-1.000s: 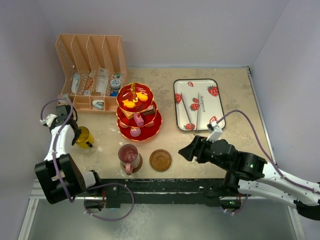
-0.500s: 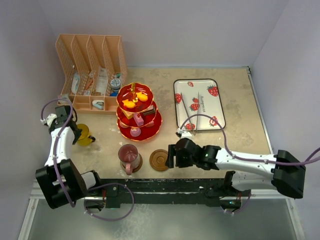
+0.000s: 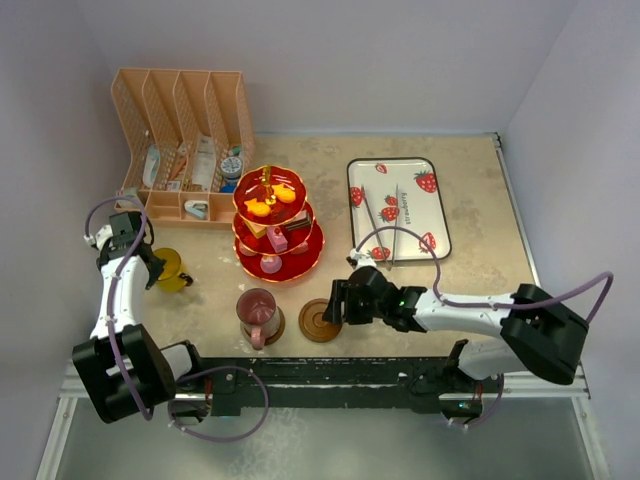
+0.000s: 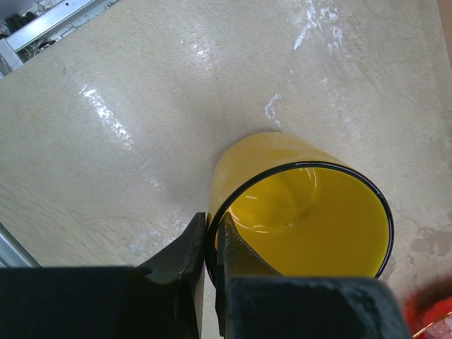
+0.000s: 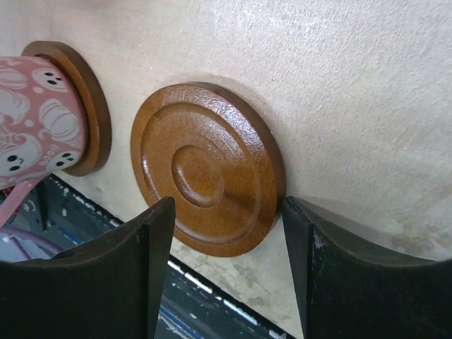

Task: Serve the afternoon tea
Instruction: Move the coaster to the center of the board, then place the cup on the coaster.

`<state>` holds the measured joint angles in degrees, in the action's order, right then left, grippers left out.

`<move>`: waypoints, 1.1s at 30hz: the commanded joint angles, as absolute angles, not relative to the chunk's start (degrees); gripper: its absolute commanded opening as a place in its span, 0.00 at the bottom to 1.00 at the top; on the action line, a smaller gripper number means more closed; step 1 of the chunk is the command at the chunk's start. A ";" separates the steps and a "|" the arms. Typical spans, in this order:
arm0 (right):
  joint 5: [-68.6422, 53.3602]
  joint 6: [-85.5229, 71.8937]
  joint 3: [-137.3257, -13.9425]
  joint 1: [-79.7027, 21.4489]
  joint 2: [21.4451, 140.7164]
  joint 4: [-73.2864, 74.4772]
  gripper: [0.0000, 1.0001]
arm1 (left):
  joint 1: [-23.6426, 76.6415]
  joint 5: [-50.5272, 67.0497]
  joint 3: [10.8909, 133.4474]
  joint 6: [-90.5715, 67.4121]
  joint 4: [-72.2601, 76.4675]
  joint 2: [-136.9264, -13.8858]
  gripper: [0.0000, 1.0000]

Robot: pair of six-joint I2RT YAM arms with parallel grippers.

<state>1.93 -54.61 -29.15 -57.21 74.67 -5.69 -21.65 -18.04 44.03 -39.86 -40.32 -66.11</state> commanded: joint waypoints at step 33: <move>-3.91 -43.86 -35.08 -58.86 65.32 -5.37 0.63 | -21.80 -5.30 51.37 -40.11 -40.62 -50.15 0.00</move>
